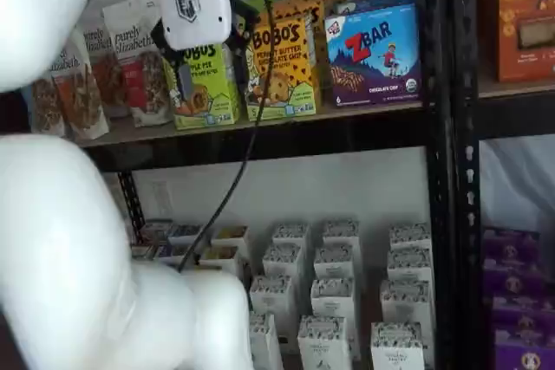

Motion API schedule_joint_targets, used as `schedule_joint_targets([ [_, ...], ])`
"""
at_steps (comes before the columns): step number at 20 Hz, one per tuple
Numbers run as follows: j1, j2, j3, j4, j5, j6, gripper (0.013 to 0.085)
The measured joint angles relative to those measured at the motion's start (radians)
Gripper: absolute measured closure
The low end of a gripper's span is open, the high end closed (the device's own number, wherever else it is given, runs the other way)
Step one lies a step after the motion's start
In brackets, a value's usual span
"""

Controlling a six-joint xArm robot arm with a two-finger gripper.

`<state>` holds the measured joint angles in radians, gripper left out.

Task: Pick the green box on the top shelf, the fourth from the left

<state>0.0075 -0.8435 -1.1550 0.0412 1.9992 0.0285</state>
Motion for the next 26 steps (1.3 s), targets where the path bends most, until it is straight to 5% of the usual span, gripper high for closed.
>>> schedule_joint_targets([
  [3,-0.059,-0.076,0.069,0.065,-0.123,-0.039,0.0130],
  [10,-0.046,-0.085,0.079,0.068,-0.147,-0.029,0.0130],
  [20,0.091,-0.068,0.082,0.006,-0.221,0.085,0.0130],
  [26,0.227,-0.010,0.061,-0.047,-0.262,0.206,0.0130],
])
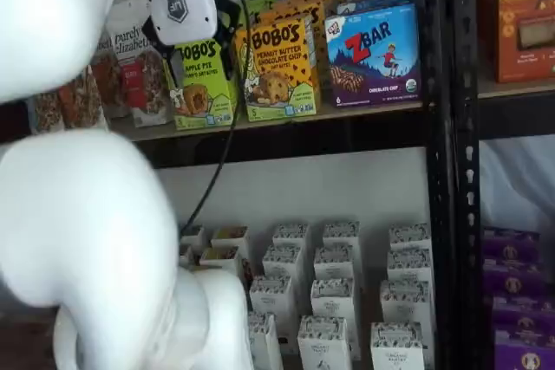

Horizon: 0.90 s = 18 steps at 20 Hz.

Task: Pick the green box on the top shelf, the fourth from the left

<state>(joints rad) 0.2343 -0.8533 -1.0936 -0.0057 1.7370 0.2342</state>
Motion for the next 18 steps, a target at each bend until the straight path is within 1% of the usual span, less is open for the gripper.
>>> schedule_joint_targets([
  [3,0.073,0.025,-0.008,-0.030,-0.031,0.068,0.0130],
  [7,0.145,0.058,-0.025,-0.050,-0.059,0.136,0.0130],
  [15,0.273,0.134,-0.070,-0.108,-0.103,0.258,0.0130],
  [18,0.304,0.158,-0.084,-0.126,-0.123,0.288,0.0130],
])
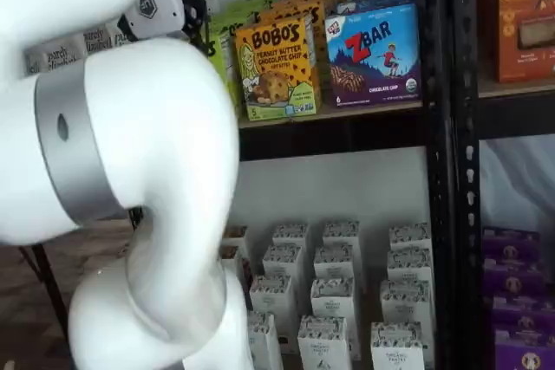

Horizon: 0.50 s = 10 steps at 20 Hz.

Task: Pick the green box on the top shelf, the fourth from the left

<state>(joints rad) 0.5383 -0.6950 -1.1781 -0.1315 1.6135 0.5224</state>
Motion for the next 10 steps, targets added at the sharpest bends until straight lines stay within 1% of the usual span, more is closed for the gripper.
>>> schedule_joint_targets([
  [4,0.032,0.038,-0.022,-0.015,-0.042,0.033,0.0130],
  [10,0.066,0.098,-0.056,-0.044,-0.103,0.070,0.0130],
])
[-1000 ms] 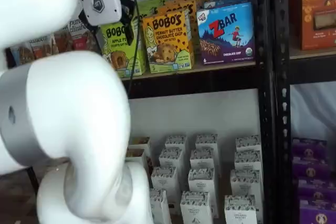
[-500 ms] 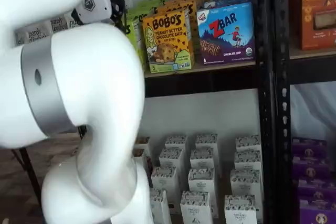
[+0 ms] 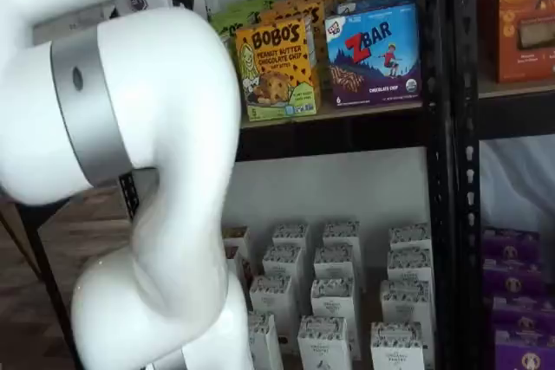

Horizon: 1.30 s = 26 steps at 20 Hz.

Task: Pick the green box on the top shelf, the fourth from the left

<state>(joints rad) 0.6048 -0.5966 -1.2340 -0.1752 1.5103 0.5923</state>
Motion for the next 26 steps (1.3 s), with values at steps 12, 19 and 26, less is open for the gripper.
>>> schedule_joint_targets([
  [12,-0.016,0.076,-0.052,-0.005,-0.050,-0.009,0.0130],
  [19,-0.043,0.115,-0.072,0.001,-0.068,-0.032,0.0130],
  [26,-0.065,0.171,-0.085,0.017,-0.097,-0.047,0.0130],
])
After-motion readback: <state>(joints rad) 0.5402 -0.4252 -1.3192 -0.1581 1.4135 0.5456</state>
